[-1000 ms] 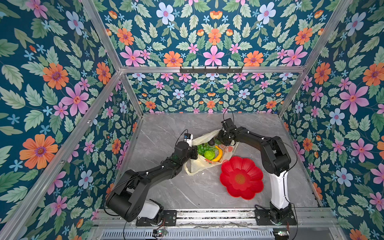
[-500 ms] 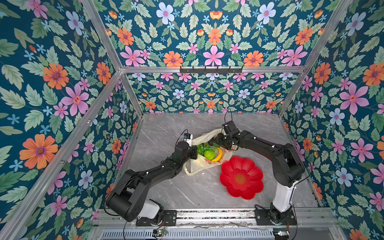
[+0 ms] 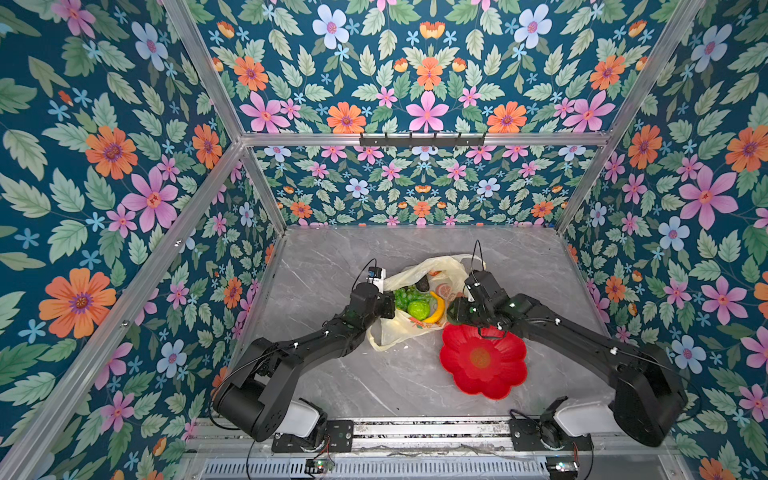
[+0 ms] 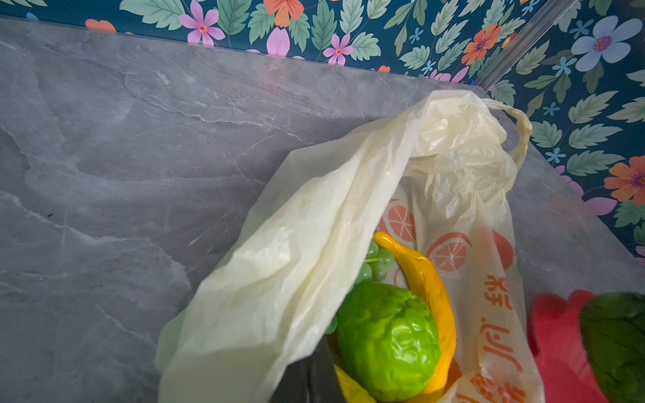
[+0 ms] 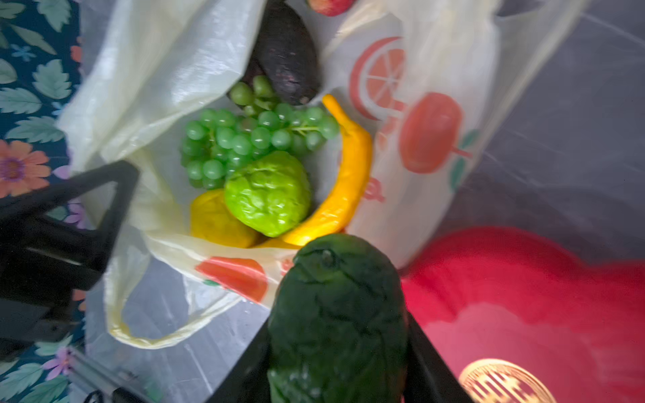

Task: Take the fake fruits out of the plastic bag
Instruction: 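Carry the avocado to the red plate and open the right gripper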

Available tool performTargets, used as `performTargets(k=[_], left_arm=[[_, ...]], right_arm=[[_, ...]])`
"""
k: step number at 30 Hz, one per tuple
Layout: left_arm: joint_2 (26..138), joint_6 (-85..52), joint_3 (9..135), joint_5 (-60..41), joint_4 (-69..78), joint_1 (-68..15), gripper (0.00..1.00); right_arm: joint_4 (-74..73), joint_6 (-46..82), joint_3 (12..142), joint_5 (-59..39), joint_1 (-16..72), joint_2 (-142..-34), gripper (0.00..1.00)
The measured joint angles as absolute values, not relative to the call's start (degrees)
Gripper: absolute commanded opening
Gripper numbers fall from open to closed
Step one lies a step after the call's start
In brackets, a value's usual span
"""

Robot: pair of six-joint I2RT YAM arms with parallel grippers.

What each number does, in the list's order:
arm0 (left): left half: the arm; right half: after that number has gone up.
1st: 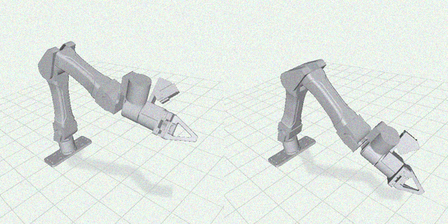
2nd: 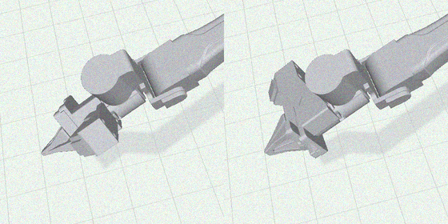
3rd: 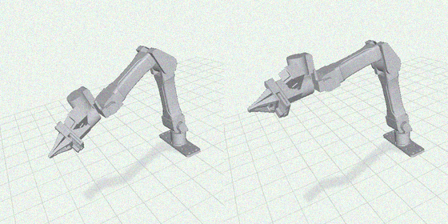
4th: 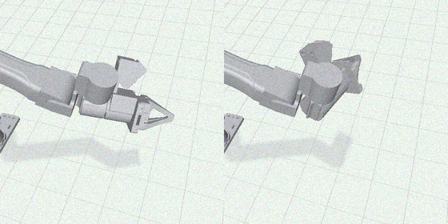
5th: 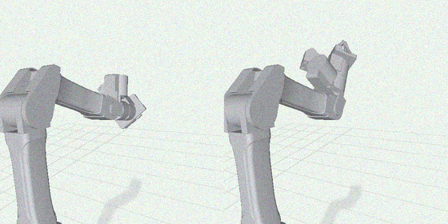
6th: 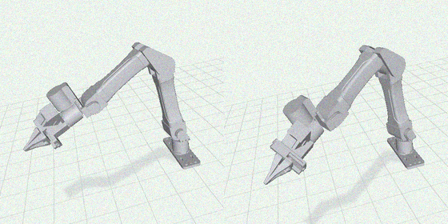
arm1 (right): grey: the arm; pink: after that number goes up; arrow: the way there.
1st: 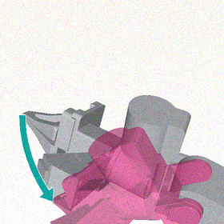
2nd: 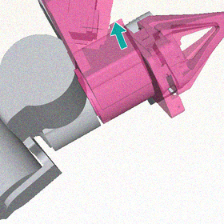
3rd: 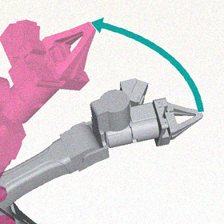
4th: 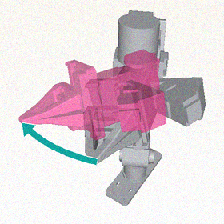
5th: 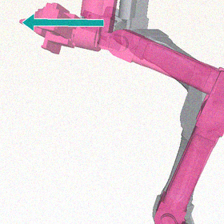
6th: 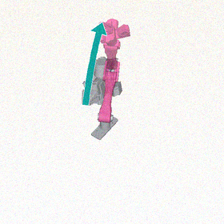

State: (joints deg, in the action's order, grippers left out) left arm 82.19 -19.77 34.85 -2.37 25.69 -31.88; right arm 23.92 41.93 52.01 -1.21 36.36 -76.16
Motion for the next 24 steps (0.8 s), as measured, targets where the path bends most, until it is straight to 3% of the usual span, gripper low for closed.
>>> performTargets(k=[8,24], left_arm=[[82.19,-19.64,34.85,-2.15,25.67,-31.88,0.00],[82.15,-19.62,34.85,-1.39,25.67,-31.88,0.00]], right_arm=[[24.97,43.53,40.38,2.55,36.42,-67.55,0.46],[17.37,43.33,33.82,6.15,36.56,-69.56,0.46]])
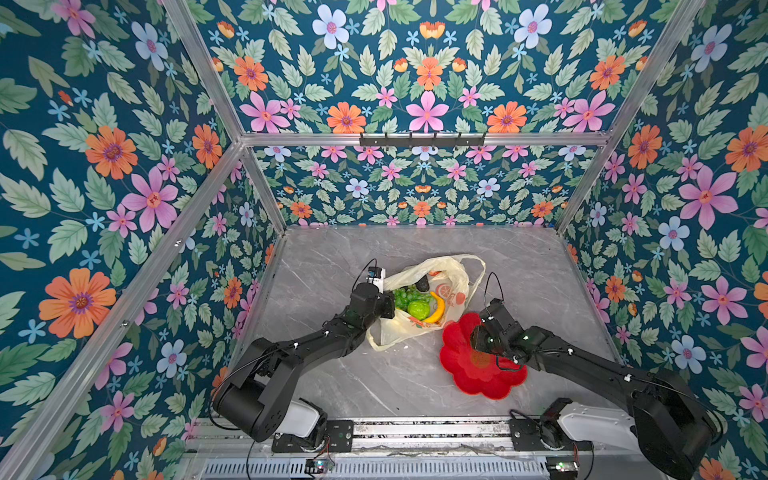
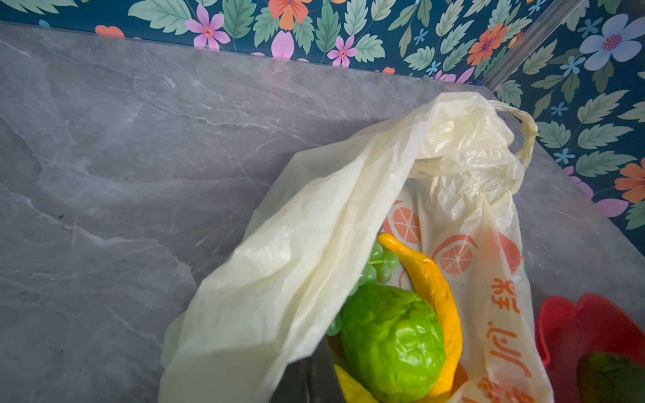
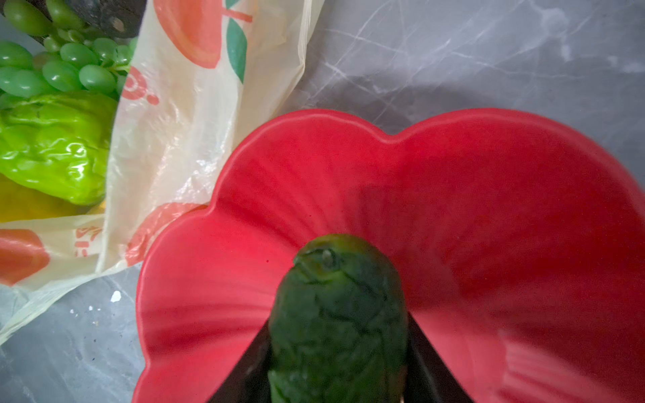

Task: Take the fake fruits out of the plastic bag
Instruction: 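Carry the avocado to the red plate and open the right gripper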

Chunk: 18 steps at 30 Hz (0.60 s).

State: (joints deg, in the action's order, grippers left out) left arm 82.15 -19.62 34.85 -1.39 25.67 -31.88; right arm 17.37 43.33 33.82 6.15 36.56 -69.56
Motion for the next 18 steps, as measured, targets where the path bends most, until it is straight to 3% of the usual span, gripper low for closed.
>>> performTargets(k=[8,18], left_arm=[[82.48,-19.59,34.85,-1.23,25.67,-31.88,0.00],[82.63,-19.44,34.85,-0.84,25.65,-31.88,0.00]], right_arm=[[15.09,42.39,33.85,6.61,36.97,-72.64,0.46],[13.67,41.87,34.68,6.90,37.21,-76.25,0.59]])
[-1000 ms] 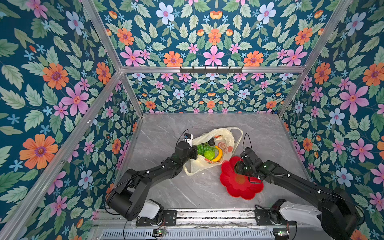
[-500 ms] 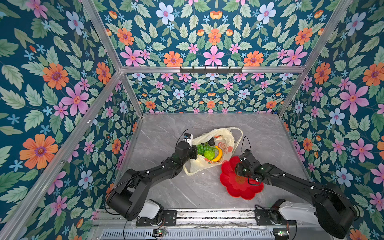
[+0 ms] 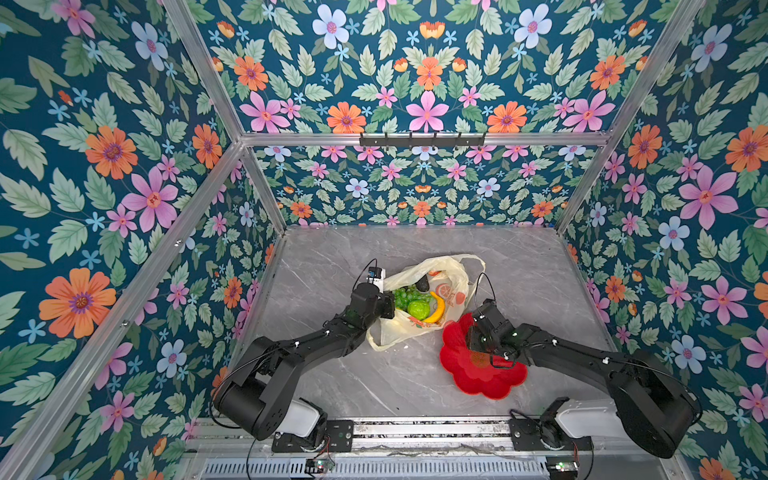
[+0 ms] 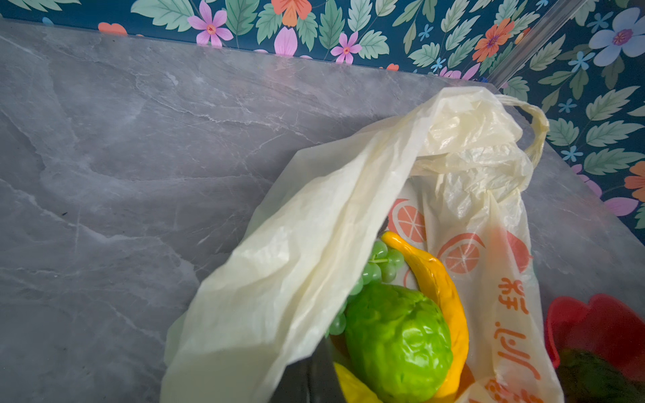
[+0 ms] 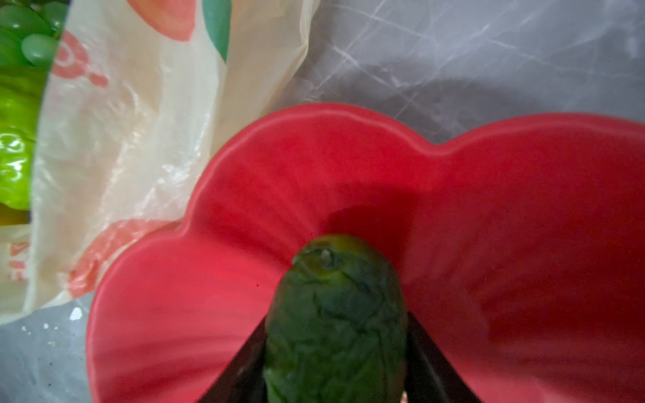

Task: Take the fake fruits out of the plastic bag
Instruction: 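Carry the avocado to the red plate and open the right gripper, then reach the right gripper back into the bag over the green custard apple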

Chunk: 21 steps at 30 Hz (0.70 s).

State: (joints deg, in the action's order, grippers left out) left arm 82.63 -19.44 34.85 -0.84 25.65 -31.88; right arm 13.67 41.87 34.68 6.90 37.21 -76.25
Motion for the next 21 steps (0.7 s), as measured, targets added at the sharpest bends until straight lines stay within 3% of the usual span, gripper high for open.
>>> performTargets(k=[10,21], left_arm=[[82.56,-19.49,34.85,-0.03,25.67,-31.88,0.00],[82.41,-19.49,34.85,0.10,25.67,-31.88,0.00]], right_arm=[[14.39,41.89,34.87,8.19,37.34,-75.29,0.68],[20.08,42.00,38.63,8.84,37.36,-71.85,0.71]])
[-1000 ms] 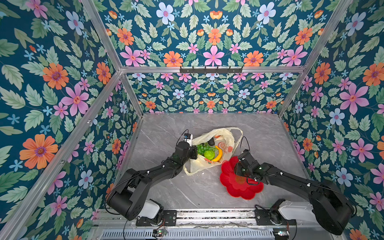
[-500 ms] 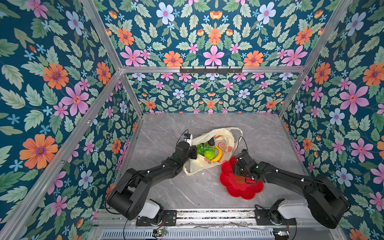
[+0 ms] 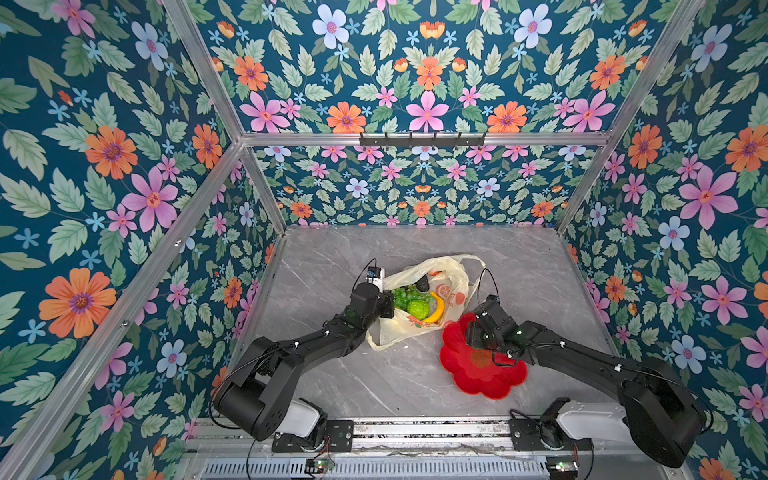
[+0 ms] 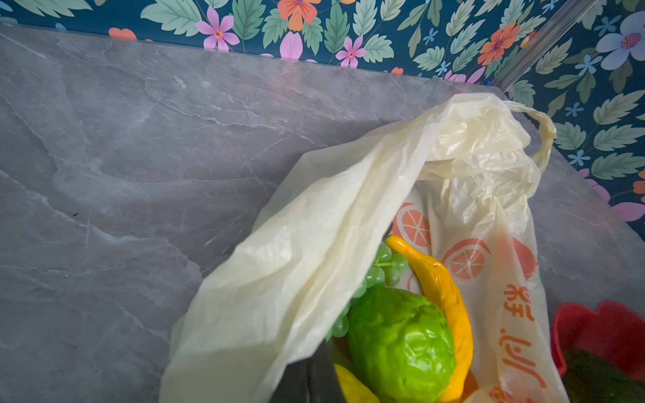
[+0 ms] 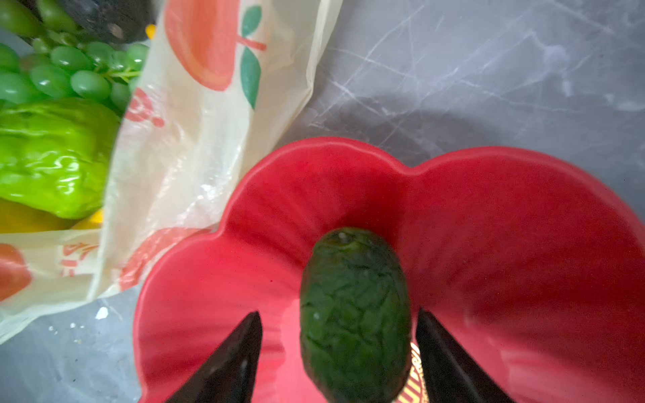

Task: Take the fake fruits out of the plastic bag
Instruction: 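Reach the right gripper back into the bag over the green custard apple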

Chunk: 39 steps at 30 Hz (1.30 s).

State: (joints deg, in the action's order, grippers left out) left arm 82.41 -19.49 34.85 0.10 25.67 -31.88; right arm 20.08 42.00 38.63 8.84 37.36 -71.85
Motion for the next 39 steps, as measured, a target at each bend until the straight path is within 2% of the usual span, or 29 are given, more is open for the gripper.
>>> performTargets(k=[5,10,20,23,28,39], left_arm=[[82.08,-19.73,34.28,1.45,25.67,-31.88,0.00],[82.61,-20.69,34.22,1.65,25.74,-31.88,0.00],[84.73,-19.40,36.49,4.12,23.49,-32.32,0.00],[84.79,-19.03,36.73,4.62,22.52,-32.42,0.00],[84.60,-18.94,36.73,5.15,22.24,-32.62,0.00],[84.38,-18.55,36.73,5.41,22.24,-32.67,0.00]], right_arm=[[25.17,42.81,46.15,8.71,37.39,-72.07,0.71],[27.20,42.65,54.81,5.91,37.91,-77.54,0.70],[24.32,42.09,71.29,0.08,40.34,-95.96,0.69],[24.27,42.09,74.65,-1.54,40.32,-101.12,0.74],[23.94,42.09,77.25,-4.34,40.40,-105.32,0.79],[24.01,43.00,80.03,-6.92,40.91,-110.61,0.80]])
